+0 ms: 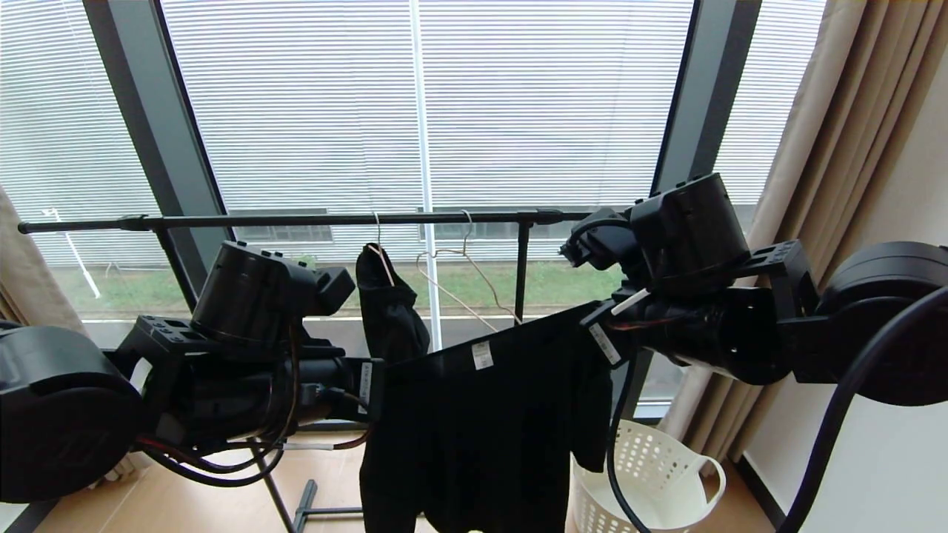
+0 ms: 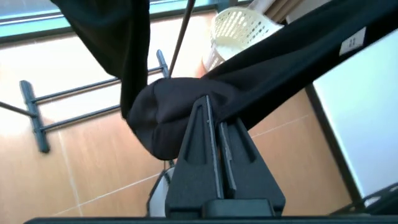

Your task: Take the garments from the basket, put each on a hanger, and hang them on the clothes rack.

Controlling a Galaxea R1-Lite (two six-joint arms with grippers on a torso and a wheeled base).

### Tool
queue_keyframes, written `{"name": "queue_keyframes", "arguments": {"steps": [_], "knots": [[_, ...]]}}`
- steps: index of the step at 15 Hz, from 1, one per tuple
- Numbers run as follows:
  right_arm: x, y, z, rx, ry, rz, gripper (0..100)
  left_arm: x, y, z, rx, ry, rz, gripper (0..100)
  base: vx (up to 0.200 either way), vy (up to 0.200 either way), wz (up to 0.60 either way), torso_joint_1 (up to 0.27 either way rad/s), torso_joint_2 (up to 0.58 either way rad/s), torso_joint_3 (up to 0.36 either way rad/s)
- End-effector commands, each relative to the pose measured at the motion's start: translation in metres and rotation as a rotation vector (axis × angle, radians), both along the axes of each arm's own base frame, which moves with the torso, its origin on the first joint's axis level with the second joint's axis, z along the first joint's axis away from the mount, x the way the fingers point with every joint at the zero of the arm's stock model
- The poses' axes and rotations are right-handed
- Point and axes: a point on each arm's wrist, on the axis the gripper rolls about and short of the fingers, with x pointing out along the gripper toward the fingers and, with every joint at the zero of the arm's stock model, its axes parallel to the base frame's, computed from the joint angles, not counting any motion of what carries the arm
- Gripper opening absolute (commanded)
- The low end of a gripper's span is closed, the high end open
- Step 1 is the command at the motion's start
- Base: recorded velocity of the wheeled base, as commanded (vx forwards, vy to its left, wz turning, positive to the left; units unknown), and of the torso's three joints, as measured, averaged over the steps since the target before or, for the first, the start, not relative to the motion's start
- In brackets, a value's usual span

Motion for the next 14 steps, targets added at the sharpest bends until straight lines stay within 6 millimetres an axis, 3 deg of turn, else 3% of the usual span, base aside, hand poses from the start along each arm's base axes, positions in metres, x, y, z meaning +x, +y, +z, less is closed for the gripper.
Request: {"name": "queue_keyframes", "arguments": {"steps": [1,4,9,14], "knots": [[-0.002,0.001,-0.003,-0.013,0.003,-0.003,0,-0.002,0.001,0.012,-0.018,-0.036,-0.002,0,0.000,0.000,0.00,0.000,0.00,0.000],[-0.006,-0.001,0.000,-0.011,-0.003,-0.001,0,-0.003,0.002,0.014,-0.007,-0.051,-0.016,0,0.000,0.000,0.00,0.000,0.00,0.000],[-0.050,-0.007,0.011,-0.053,-0.017,0.140,0,0.006,-0.004,0.024,-0.021,-0.091,-0.025,0,0.000,0.000,0.00,0.000,0.00,0.000],[-0.088,-0.019,0.002,-0.135,0.039,0.383,0,0.051,-0.030,0.035,-0.042,-0.144,-0.028,0,0.000,0.000,0.00,0.000,0.00,0.000]]}}
